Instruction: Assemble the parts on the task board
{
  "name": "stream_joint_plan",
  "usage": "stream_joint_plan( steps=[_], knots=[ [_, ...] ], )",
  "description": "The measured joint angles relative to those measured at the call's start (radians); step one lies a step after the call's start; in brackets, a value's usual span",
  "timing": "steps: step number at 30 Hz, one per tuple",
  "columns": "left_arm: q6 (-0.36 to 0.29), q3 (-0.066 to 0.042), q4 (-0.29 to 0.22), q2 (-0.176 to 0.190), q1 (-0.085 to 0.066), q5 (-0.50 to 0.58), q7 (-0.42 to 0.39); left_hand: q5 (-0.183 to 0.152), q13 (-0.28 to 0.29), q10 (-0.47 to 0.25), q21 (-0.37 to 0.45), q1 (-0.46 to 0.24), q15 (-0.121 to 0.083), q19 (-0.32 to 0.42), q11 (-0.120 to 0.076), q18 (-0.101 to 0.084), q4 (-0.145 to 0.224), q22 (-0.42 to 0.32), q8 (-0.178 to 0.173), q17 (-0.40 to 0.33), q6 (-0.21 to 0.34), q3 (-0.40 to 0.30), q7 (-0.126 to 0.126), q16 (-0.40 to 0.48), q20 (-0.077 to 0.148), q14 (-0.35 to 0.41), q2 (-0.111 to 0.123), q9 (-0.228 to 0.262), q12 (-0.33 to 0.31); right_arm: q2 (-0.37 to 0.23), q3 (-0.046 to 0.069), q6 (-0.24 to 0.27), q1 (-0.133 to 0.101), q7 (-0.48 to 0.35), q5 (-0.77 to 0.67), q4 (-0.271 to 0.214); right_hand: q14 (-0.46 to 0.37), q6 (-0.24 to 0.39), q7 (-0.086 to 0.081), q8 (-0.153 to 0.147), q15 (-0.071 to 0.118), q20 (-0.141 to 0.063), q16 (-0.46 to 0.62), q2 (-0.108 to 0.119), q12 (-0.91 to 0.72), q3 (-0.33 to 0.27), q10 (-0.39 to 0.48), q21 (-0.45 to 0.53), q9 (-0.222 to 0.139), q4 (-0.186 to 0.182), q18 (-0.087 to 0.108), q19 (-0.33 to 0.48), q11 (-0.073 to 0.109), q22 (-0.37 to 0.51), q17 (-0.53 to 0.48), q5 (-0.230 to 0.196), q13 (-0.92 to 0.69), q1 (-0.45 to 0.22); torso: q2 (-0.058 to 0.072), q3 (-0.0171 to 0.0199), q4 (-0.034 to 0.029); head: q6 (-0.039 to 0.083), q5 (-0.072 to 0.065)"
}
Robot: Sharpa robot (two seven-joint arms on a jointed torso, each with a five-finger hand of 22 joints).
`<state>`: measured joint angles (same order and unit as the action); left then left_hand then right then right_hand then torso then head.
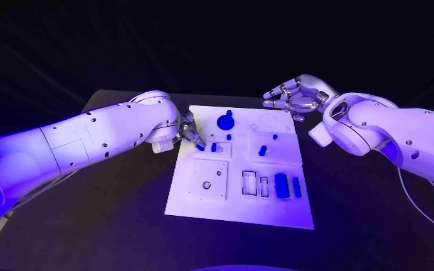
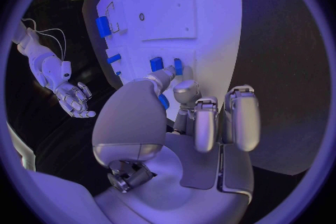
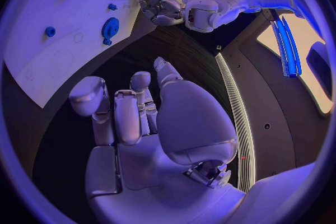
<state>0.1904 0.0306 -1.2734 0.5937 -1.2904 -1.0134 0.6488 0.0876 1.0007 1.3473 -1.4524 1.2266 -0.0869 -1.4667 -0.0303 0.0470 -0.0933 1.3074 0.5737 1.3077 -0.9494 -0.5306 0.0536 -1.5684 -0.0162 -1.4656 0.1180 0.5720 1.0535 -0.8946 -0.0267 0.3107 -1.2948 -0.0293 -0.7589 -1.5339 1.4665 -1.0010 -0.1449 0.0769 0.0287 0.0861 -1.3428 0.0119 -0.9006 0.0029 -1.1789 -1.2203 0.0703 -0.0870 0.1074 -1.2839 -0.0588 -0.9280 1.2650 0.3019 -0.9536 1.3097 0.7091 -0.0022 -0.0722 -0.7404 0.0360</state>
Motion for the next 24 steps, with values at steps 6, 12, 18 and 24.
stream_joint_plan(
  steps=[6,12,18,24],
  knots=[
    [0.006,0.0,0.014,-0.012,0.0,-0.003,0.006,0.0,0.0,0.002,0.0,-0.031,0.0,0.0,-0.002,0.0,0.02,0.0,0.016,0.0,0.0,-0.028,0.0,0.0,0.0,0.0,0.002,0.012,0.0,-0.001,0.0,0.0,0.0,0.0,0.0,-0.002,0.0,0.0,0.0,0.0,0.0,0.0,0.0,0.0,0.0,0.0,0.0,0.0,0.0,0.0,0.0,0.0,0.0,0.0,0.0,0.0,0.0,0.0,0.0,0.0008,0.0007,-0.001,0.0],
    [0.016,0.0,0.021,-0.02,-0.001,-0.016,0.008,0.0,0.007,0.009,0.0,-0.073,-0.008,0.0,-0.009,0.0,0.068,0.0,0.037,0.0,-0.004,-0.07,-0.004,0.0,0.0,0.0,0.018,0.025,0.004,-0.002,0.0,0.0,0.0,0.0,0.0,-0.002,0.0,0.0,0.0,0.0,0.0,0.0,0.0,-0.005,0.0,-0.003,0.0,0.004,0.0,-0.003,0.0,0.0,0.0,0.002,-0.001,0.0,0.001,-0.005,0.0,0.0008,0.0008,-0.002,0.0],
    [0.025,0.0,0.023,-0.027,-0.001,-0.046,0.007,-0.002,0.012,0.018,0.0,-0.102,-0.01,0.003,-0.018,0.0,0.054,0.0,0.048,0.0,-0.021,-0.024,-0.018,0.0,0.004,-0.002,0.021,0.033,0.013,-0.002,0.0,0.0,0.0,-0.001,0.002,0.002,0.0,0.0,0.0,0.0,0.0,0.0,0.004,-0.005,0.0,-0.007,0.0,0.004,0.0,-0.007,0.0,0.0,0.0,0.004,-0.003,0.0,0.003,-0.005,0.0,0.0008,0.0,-0.004,-0.002],
    [0.031,0.003,0.025,-0.035,0.003,-0.078,0.007,-0.004,0.012,0.018,0.0,-0.127,-0.015,0.0,-0.026,0.0,0.023,0.0,0.062,0.0,-0.045,0.033,-0.041,0.0,0.007,0.0,0.019,0.047,0.013,-0.003,0.0,0.0,0.0,-0.001,0.005,0.001,0.0,0.0,0.0,0.0,0.0,0.0,0.004,-0.009,0.0,-0.011,0.0,0.004,0.0,-0.011,0.0,0.0,0.0,0.005,-0.005,0.0,0.005,-0.009,0.0,0.0004,-0.0005,-0.005,-0.003]
  ],
)
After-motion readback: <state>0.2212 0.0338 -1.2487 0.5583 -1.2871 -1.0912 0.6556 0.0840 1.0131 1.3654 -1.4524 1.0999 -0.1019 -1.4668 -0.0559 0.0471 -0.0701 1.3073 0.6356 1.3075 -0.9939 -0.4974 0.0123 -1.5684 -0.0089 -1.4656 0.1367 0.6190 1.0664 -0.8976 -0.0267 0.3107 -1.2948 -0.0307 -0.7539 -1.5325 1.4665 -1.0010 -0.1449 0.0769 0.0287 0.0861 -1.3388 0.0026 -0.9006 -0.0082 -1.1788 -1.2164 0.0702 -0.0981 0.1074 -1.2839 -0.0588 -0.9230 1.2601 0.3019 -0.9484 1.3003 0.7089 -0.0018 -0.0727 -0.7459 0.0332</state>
